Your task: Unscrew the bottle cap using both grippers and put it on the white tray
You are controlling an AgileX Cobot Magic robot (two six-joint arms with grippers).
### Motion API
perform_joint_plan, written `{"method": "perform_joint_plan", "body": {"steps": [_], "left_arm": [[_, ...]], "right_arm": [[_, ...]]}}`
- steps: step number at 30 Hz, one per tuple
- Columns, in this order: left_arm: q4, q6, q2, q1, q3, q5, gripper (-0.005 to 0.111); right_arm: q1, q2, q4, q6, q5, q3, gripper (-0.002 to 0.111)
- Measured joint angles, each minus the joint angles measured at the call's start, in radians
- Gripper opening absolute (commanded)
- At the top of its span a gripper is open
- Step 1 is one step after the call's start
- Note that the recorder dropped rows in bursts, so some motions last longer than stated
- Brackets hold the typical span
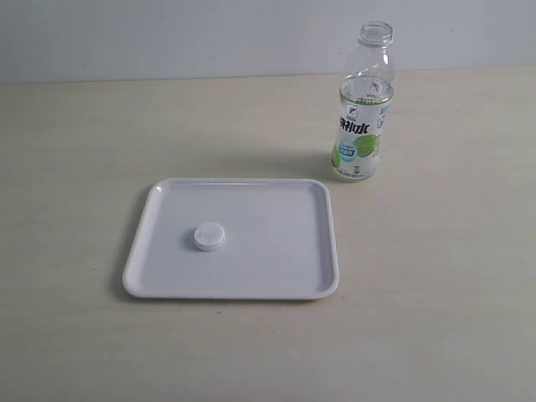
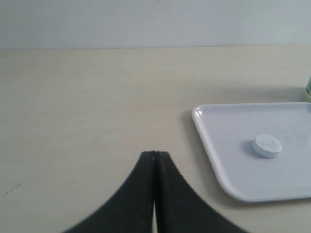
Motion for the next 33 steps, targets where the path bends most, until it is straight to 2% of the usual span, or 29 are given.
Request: {"method": "perform_joint_plan", "body": {"steps": [17, 33], "left_arm": [[0.000, 0.000, 0.000, 0.000, 0.000, 0.000, 0.000], [0.000, 0.000, 0.000, 0.000, 0.000, 0.000, 0.000]], "right_arm": [[0.000, 0.000, 0.000, 0.000, -0.046, 0.137, 0.000], [0.000, 0.000, 0.000, 0.000, -0.048, 0.137, 0.000]]}}
